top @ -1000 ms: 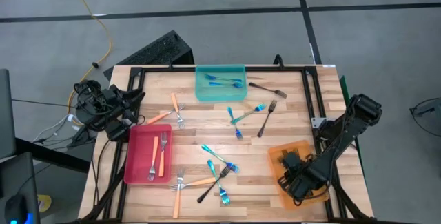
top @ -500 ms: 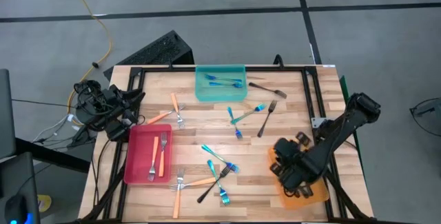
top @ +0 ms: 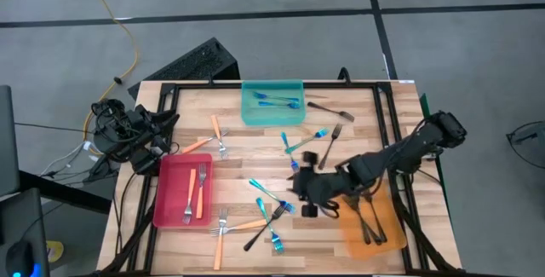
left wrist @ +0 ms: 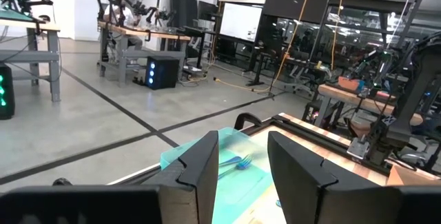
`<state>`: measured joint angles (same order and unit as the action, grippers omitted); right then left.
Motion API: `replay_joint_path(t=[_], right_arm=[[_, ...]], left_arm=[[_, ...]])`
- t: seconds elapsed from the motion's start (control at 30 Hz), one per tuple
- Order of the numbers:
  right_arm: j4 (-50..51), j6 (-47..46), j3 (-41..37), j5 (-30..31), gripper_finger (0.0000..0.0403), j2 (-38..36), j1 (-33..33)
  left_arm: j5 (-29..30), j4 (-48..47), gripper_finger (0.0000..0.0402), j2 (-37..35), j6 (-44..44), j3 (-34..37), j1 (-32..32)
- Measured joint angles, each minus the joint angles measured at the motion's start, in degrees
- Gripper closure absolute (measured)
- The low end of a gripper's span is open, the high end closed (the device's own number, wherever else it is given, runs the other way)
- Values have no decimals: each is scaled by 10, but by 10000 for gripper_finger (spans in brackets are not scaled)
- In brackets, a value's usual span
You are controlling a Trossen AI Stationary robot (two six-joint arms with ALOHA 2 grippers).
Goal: Sort silverware by color (type)
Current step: Put the orange fork into the red bin
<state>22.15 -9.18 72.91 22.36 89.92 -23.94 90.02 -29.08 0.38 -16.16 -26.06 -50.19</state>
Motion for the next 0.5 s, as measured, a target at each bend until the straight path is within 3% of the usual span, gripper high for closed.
replay_joint_path(t=[0.23,0.5], right_arm=[[-198,122,16,-119,247,72,31],[-124,141,148,-270,247,172,53]], left_arm=[[0,0,289,0,1,0,0],[0,0,289,0,0,0,0]])
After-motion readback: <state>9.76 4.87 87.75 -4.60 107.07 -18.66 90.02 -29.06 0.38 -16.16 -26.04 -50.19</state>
